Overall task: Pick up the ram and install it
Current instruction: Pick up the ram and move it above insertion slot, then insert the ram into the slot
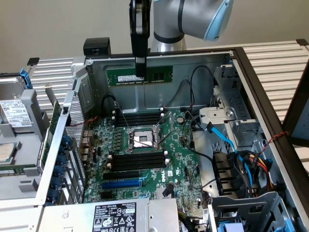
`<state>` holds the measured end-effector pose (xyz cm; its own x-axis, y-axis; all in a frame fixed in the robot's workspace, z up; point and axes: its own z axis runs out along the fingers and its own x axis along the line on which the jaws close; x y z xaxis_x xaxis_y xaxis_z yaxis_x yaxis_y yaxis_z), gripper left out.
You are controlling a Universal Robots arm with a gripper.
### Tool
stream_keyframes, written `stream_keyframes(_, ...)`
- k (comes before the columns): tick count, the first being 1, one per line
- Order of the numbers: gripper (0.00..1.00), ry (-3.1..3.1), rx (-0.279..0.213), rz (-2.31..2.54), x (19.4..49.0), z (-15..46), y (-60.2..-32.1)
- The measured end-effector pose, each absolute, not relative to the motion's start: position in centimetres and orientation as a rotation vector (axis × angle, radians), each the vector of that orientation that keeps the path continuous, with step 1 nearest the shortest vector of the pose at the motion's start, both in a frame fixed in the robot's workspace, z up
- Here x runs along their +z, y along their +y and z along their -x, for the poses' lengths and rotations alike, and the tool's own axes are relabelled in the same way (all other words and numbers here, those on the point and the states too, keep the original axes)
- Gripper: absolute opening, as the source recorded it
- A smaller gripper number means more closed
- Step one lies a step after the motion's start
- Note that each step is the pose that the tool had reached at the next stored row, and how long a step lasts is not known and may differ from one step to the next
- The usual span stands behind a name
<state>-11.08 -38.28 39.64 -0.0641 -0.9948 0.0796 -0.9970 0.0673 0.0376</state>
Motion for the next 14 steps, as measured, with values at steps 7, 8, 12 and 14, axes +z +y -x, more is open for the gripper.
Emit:
stream_keyframes(7, 0.14, -2.231, 0.045, -2.089, 39.61, 11.39, -37.99)
stream_keyframes(8, 0.14, -2.231, 0.045, -2.089, 39.61, 11.39, -37.99)
stream_keyframes(12, 0.14, -2.231, 0.045, -2.089, 39.61, 11.41, -37.99)
stream_keyframes(14, 0.14, -2.231, 0.045, -2.089, 39.61, 11.41, -37.99)
